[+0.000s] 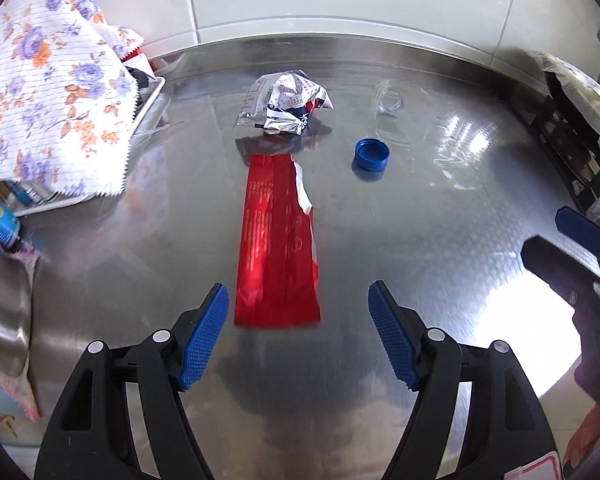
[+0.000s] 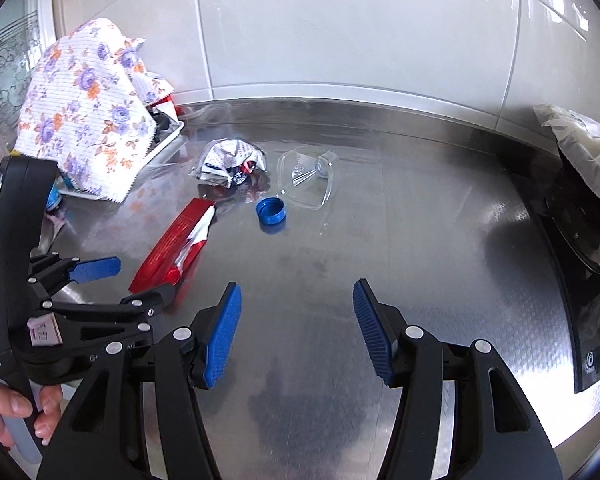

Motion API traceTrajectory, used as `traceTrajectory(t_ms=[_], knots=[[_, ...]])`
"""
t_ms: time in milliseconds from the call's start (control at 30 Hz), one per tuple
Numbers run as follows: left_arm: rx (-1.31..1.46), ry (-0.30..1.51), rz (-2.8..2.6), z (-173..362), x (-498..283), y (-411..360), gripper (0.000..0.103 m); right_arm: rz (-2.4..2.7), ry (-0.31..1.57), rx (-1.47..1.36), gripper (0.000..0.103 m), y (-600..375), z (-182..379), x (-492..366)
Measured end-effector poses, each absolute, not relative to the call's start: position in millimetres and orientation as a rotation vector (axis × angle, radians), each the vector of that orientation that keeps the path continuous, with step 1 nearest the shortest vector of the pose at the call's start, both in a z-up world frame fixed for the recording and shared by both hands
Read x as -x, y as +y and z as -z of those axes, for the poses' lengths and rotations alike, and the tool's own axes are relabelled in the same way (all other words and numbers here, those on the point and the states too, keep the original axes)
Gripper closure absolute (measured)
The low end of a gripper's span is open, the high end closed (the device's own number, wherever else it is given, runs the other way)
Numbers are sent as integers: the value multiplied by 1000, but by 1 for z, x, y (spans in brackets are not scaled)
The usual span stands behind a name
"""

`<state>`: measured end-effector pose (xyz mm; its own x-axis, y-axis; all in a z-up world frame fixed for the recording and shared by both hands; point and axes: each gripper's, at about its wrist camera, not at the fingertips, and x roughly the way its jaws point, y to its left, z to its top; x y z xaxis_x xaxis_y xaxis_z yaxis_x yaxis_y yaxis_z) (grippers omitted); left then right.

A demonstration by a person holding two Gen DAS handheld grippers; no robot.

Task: Collect trash
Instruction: 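Grasp the red wrapper with the left tool while the right tool grasps the clear plastic bottle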

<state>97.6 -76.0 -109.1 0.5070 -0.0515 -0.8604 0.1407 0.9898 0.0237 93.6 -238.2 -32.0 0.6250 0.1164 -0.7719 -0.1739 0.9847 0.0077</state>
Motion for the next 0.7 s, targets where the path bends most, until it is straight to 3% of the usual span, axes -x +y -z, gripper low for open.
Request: traceTrajectory(t_ms=[700], knots=[[-81, 1072, 99, 134, -152, -49, 26, -86, 894, 53, 40, -221, 56, -212]])
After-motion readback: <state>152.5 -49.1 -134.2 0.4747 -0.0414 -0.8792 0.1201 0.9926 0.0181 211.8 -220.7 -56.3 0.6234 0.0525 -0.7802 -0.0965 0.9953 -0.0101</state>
